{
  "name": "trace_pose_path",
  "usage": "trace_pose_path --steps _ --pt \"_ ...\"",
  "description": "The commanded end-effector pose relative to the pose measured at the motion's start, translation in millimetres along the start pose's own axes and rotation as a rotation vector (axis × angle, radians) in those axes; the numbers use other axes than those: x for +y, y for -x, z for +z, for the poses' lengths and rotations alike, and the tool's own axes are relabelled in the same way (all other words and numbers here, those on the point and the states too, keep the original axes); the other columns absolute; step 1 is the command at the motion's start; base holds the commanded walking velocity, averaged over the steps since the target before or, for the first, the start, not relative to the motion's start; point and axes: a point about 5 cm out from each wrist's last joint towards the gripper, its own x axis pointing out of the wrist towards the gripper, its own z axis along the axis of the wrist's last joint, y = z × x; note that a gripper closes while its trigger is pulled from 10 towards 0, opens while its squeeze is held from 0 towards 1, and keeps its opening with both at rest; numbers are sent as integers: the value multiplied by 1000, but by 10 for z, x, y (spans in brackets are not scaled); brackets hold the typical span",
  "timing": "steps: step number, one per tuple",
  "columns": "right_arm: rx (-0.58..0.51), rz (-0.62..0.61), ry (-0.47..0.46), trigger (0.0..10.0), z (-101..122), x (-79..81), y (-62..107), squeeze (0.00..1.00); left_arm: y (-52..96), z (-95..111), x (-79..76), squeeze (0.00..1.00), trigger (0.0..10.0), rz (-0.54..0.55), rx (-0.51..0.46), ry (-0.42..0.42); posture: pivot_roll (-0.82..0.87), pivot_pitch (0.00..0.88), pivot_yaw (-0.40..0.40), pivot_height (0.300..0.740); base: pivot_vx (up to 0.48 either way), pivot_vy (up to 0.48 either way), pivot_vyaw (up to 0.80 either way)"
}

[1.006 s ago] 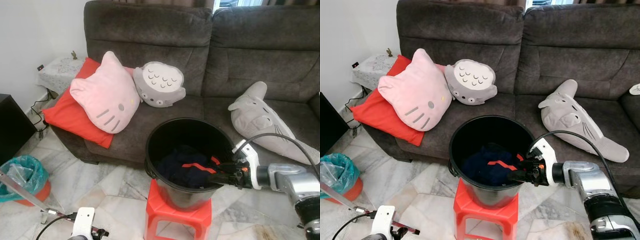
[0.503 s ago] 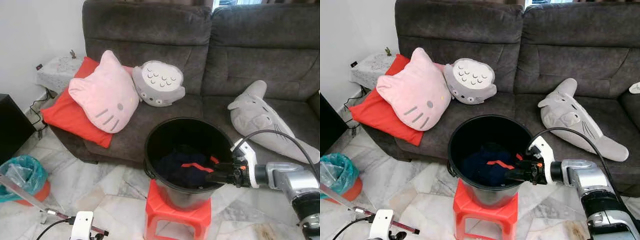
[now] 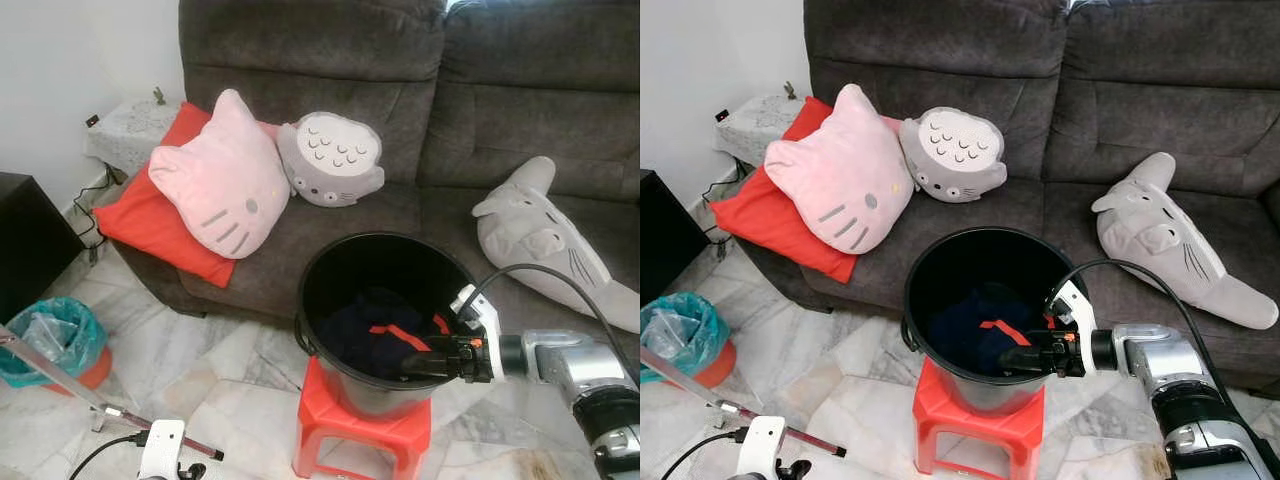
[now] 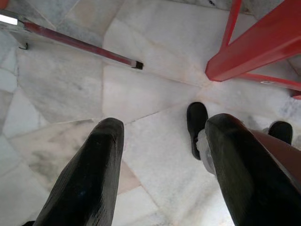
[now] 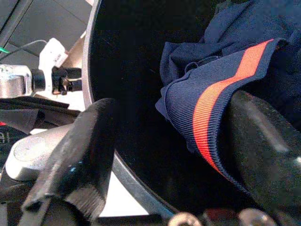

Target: Hang hanger

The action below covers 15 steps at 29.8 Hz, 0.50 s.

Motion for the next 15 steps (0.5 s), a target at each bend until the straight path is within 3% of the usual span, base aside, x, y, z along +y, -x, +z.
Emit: trace_pose_path --steps 1,6,15 --pt "-8 1 5 0 -12 3 0 0 8 -58 2 0 10000 6 22 -15 -39 14 74 740 0 0 0" --pt "-16 -8 -4 0 -19 -11 17 0 11 -67 10 0 10000 6 23 -15 -40 14 76 740 0 0 0" --pt "-21 -2 -10 0 -38 -20 41 0 50 -58 210 0 10000 25 20 -13 -40 12 78 740 0 0 0"
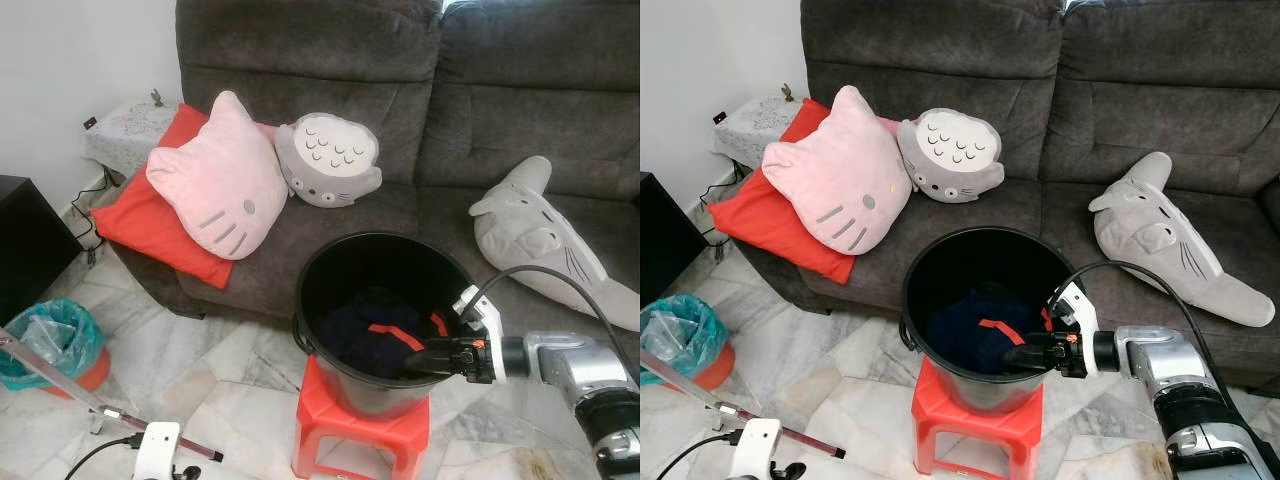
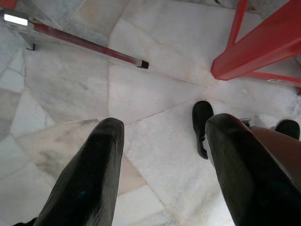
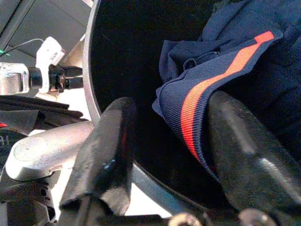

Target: Hang hanger

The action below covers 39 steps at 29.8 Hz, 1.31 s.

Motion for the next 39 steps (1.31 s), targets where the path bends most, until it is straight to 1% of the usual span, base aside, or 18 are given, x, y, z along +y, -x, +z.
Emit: trace_pose_path --steps 1,6,12,19,25,27,28,35,37,39 --pt "-13 -2 -7 0 -15 -10 18 0 13 -48 32 0 10000 4 16 -4 -40 12 78 740 0 0 0" --pt "-17 3 -9 0 -22 -13 22 0 1 -46 -33 0 10000 -5 14 -6 -40 12 78 740 0 0 0" --pt "-19 10 -15 0 -35 -11 22 0 -37 10 -204 0 10000 -23 5 -9 -41 12 78 740 0 0 0" --pt "-16 11 -19 0 -70 -14 15 0 -60 82 -288 0 10000 -34 -5 -11 -40 12 79 740 0 0 0" --pt "-18 11 -21 0 -82 -15 14 0 -45 52 -209 0 10000 -25 -1 -12 -42 11 82 740 0 0 0" --pt "-20 9 -22 0 -84 -16 23 0 -33 34 -150 0 10000 -18 2 -12 -42 11 83 740 0 0 0" --pt "-26 6 -22 0 -82 -18 32 0 -21 19 -92 0 10000 -11 4 -11 -43 10 82 740 0 0 0" --pt "-56 -27 -15 0 -72 -47 76 0 -5 -3 -22 0 10000 -3 5 -7 -43 10 81 740 0 0 0" --pt "-88 -37 -23 0 -48 -53 95 0 -4 -6 -22 0 10000 -3 5 -8 -43 10 81 740 0 0 0" --pt "-142 -71 -8 0 -36 -69 143 0 -6 -6 -35 0 10000 -4 4 -10 -48 10 83 740 0 0 0"
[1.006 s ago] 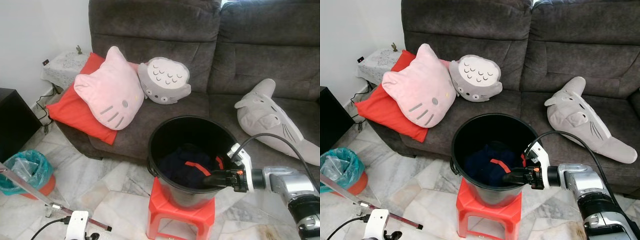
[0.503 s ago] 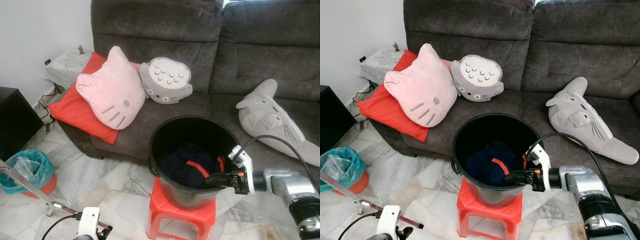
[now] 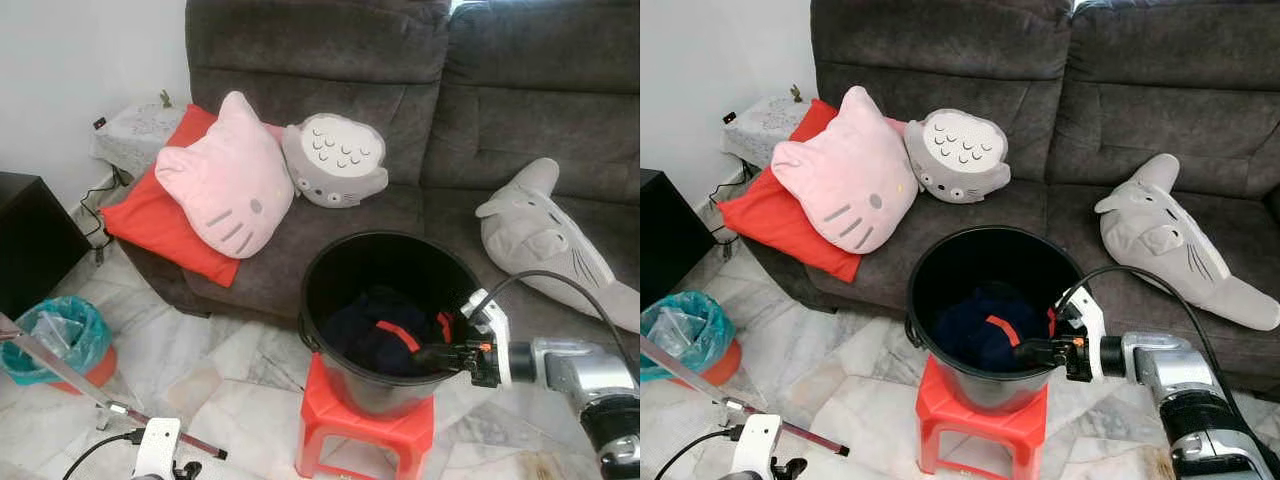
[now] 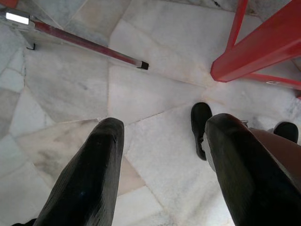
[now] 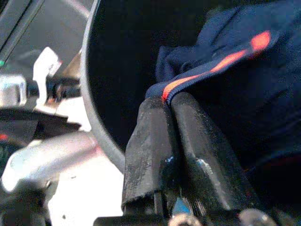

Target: Hang hanger

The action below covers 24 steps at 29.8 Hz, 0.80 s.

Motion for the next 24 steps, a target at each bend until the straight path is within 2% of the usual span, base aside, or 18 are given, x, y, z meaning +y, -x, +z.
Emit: trace_pose_path --steps 1,4,6,7,8,10,11,14,16,18,21,22,24 --pt "-60 -21 17 0 26 -11 49 0 9 -43 15 0 10000 6 13 -11 -48 10 83 740 0 0 0" --pt "-121 -67 11 0 54 -36 81 0 -2 -29 -31 0 10000 3 9 -15 -48 10 83 740 0 0 0" --pt "-199 -124 23 0 129 -56 108 0 -9 -20 -62 0 10000 -1 6 -16 -49 9 81 740 0 0 0" --pt "-251 -177 34 1098 192 -76 129 0 -10 -15 -66 0 10000 -1 5 -15 -53 10 81 740 0 0 0" --pt "-383 -259 41 10000 339 -96 178 0 -9 -3 -45 0 10000 3 3 -13 -54 9 85 740 0 0 0" --pt "-513 -312 38 10000 473 -94 232 0 -5 11 -6 0 10000 8 2 -14 -52 8 86 740 0 0 0" --pt "-626 -365 43 10000 594 -78 282 0 -1 23 21 0 10000 11 1 -18 -57 7 89 740 0 0 0" --pt "-810 -427 89 10000 832 47 338 0 1 46 50 0 10000 14 -1 -27 -61 7 93 740 0 0 0" --pt "-853 -429 111 10000 916 115 318 0 2 54 65 0 10000 19 -4 -27 -66 7 96 740 0 0 0" --pt "-960 -419 182 10000 1166 320 268 0 -1 67 61 0 10000 22 -7 -27 -69 7 101 740 0 0 0" --pt "-1072 -437 184 10000 1393 452 259 0 -9 76 30 0 10000 21 -8 -29 -70 6 102 740 0 0 0" --pt "-1072 -437 184 10000 1393 452 259 0 -9 76 30 0 10000 21 -8 -29 -70 6 102 740 0 0 0" --pt "-1096 -476 271 10000 1701 665 133 0 -33 176 -16 0 10000 20 -18 -35 -69 0 103 740 0 0 0"
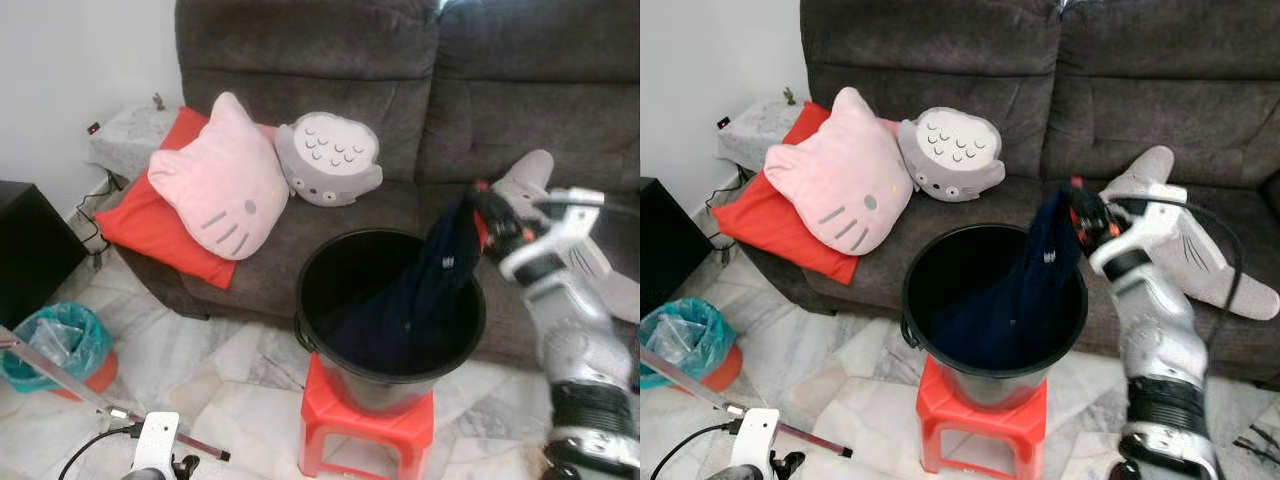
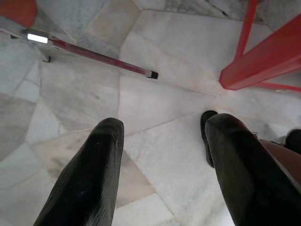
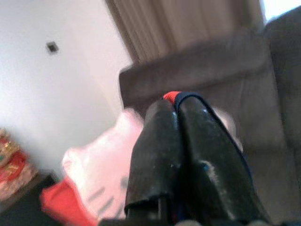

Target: Hang hanger

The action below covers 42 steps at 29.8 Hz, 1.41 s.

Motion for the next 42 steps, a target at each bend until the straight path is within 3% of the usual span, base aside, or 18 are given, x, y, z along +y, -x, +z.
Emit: trace_pose_path --steps 1,5,7,8,11,17,24,31,34,37,38,39,41,42 --pt "-73 43 78 10000 204 257 -202 0 -26 92 -50 0 10000 -3 2 -25 -68 0 102 740 0 0 0" --pt "-90 105 141 10000 303 524 -400 0 -51 229 -93 0 10000 -2 -16 -23 -72 0 97 740 0 0 0" --pt "-94 108 142 10000 319 570 -432 0 -53 244 -98 0 10000 -2 -18 -23 -73 0 97 740 0 0 0" --pt "-111 143 177 10000 374 724 -516 0 -57 264 -108 0 10000 0 -21 -24 -68 0 95 740 0 0 0" --pt "-134 178 203 10000 417 887 -578 0 -58 272 -110 0 10000 3 -22 -24 -67 0 96 740 0 0 0" --pt "-177 229 210 10000 502 1072 -610 0 -39 217 -24 0 10000 11 -19 -24 -74 0 96 740 0 0 0" --pt "-245 268 274 10000 823 1237 -756 0 -13 89 20 0 10000 17 -5 -19 -83 0 86 740 0 0 0" --pt "-286 350 345 10000 1136 1477 -1028 0 -23 -15 -143 0 10000 6 12 -17 -96 0 78 740 0 0 0" --pt "-291 364 359 10000 1188 1522 -1068 0 -20 -40 -162 0 10000 4 15 -17 -99 0 78 740 0 0 0" --pt "-286 403 370 10000 1304 1682 -1187 0 -10 -104 -170 0 10000 6 24 -23 -99 0 73 740 0 0 0" --pt "-283 454 371 10000 1355 1846 -1242 0 -7 -118 -171 0 10000 8 26 -21 -92 0 63 740 0 0 0" --pt "-283 454 371 10000 1355 1846 -1242 0 -7 -118 -171 0 10000 8 26 -21 -92 0 63 740 0 0 0" --pt "-279 517 351 10000 1414 2053 -1288 0 -6 -120 -167 0 10000 12 24 -15 -86 0 56 740 0 0 0" --pt "-279 517 351 10000 1414 2053 -1288 0 -6 -120 -167 0 10000 12 24 -15 -86 0 56 740 0 0 0"
